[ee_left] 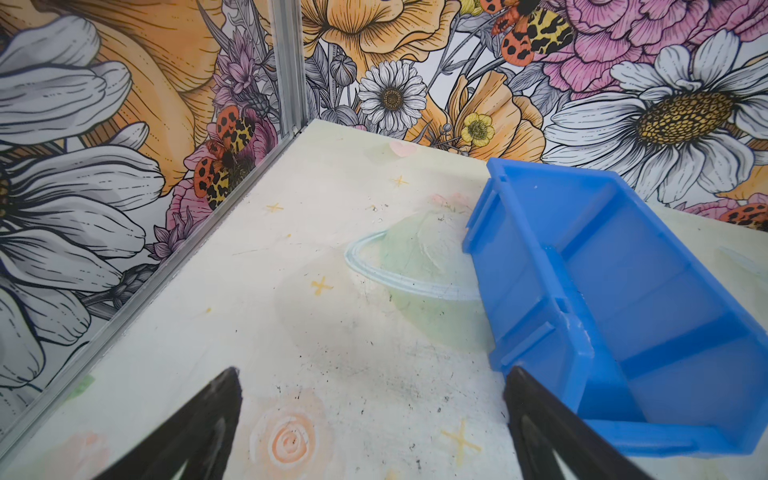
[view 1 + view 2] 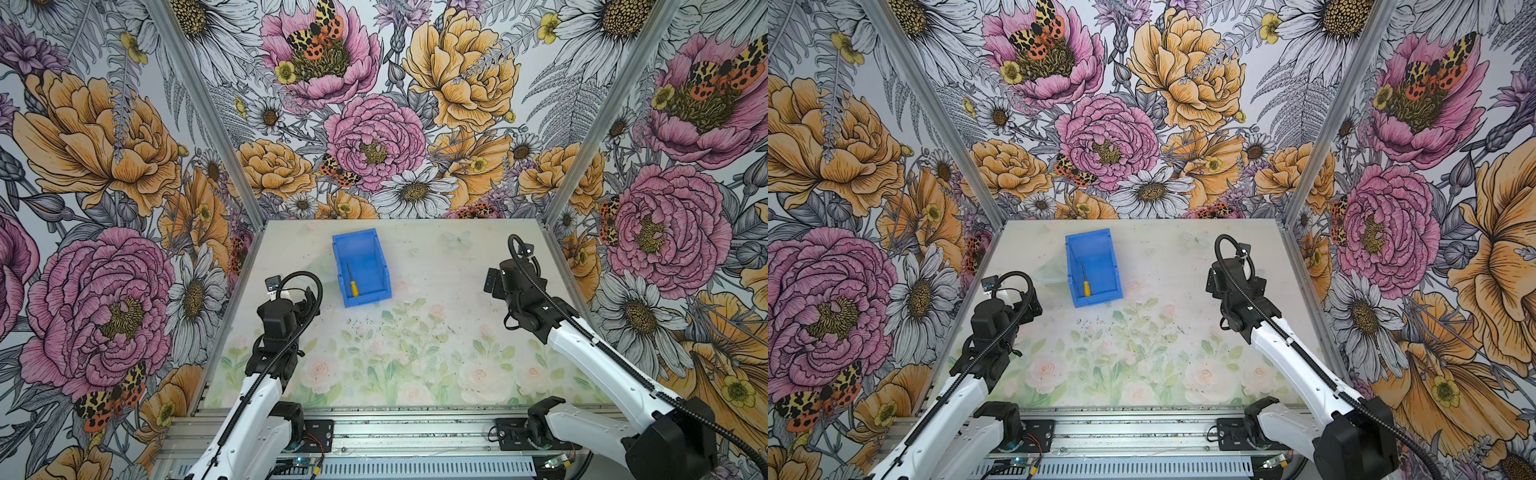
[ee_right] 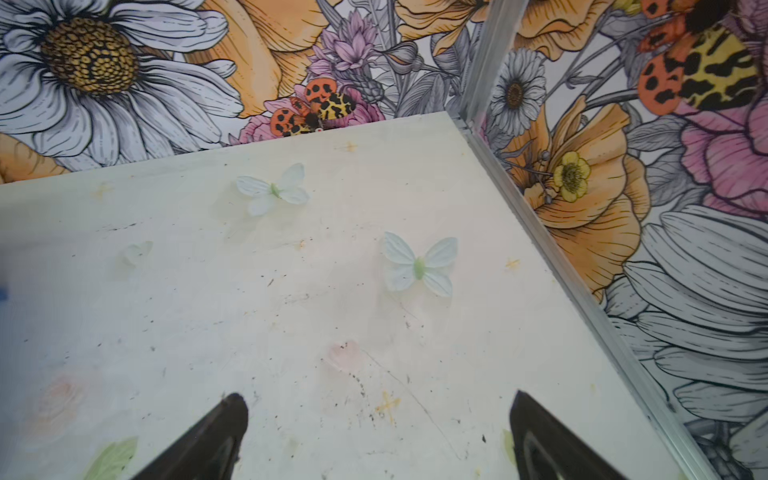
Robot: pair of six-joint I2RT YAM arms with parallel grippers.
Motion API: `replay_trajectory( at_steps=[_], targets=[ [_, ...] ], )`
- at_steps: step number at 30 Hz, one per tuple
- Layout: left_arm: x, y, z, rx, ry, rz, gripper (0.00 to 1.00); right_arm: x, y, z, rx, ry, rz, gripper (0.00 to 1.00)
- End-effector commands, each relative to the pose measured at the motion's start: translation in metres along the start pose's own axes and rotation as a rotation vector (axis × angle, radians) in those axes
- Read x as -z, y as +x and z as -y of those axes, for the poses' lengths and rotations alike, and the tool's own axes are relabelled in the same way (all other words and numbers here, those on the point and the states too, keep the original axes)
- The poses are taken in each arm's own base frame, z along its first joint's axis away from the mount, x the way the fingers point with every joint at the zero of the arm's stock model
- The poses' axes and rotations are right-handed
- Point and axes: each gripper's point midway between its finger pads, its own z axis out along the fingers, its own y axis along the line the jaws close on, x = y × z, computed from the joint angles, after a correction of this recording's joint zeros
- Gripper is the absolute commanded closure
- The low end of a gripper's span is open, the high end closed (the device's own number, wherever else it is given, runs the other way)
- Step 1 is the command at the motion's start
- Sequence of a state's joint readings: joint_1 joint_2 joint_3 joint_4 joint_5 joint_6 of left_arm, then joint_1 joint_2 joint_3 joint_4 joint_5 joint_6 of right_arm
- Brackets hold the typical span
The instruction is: Put the screwdriver in the bin
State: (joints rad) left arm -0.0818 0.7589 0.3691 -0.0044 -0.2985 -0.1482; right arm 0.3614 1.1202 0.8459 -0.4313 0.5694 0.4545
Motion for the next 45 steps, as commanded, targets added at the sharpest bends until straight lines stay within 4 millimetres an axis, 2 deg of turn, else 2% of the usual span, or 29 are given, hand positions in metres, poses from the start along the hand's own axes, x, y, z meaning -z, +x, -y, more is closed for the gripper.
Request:
replay_trajectory(
  at_steps=[1,3,8,12,16,22,26,29,32,33,37,42,45],
  targets=[
    [-0.001,-0.008,-0.001,-0.053,0.010,0.078,0.01,-0.014,-0.001,0.017,-0.020,0.132,0.055,0.01],
    [-0.002,-0.009,-0.006,-0.050,-0.002,0.106,0.01,-0.024,0.001,0.025,-0.002,0.196,0.060,0.01],
    [-0.008,-0.010,-0.016,-0.012,-0.013,0.140,0.01,-0.049,0.008,0.028,0.032,0.211,0.082,0.01],
    [-0.017,-0.010,-0.013,-0.013,0.003,0.144,0.01,-0.063,0.007,0.011,0.073,0.118,0.134,0.00],
    [-0.025,-0.012,-0.012,-0.013,-0.002,0.158,0.01,-0.072,-0.004,-0.001,0.093,0.051,0.175,0.01],
    [-0.033,-0.004,-0.011,-0.009,0.002,0.153,0.01,-0.086,-0.011,0.001,0.097,0.043,0.174,0.01],
    [-0.039,0.000,-0.011,-0.010,-0.001,0.150,0.01,-0.100,0.002,0.004,0.151,0.066,0.092,0.00],
    [-0.045,0.001,-0.010,-0.018,0.003,0.155,0.01,-0.100,0.011,0.004,0.159,0.055,0.097,0.01],
    [-0.053,0.000,-0.008,-0.023,0.005,0.160,0.01,-0.103,0.010,0.006,0.134,0.048,0.127,0.00],
    [-0.056,-0.001,-0.003,-0.025,0.039,0.164,0.01,-0.105,0.011,0.005,0.138,0.047,0.124,0.01],
    [-0.070,-0.004,0.003,-0.031,0.067,0.155,0.01,-0.113,0.024,0.007,0.144,0.056,0.125,0.01],
    [-0.085,-0.008,0.005,-0.044,0.074,0.147,0.01,-0.108,0.025,0.009,0.144,0.048,0.149,0.01],
    [-0.091,-0.002,0.007,-0.033,0.090,0.142,0.01,-0.110,0.023,0.016,0.158,0.097,0.151,0.01]
  ],
)
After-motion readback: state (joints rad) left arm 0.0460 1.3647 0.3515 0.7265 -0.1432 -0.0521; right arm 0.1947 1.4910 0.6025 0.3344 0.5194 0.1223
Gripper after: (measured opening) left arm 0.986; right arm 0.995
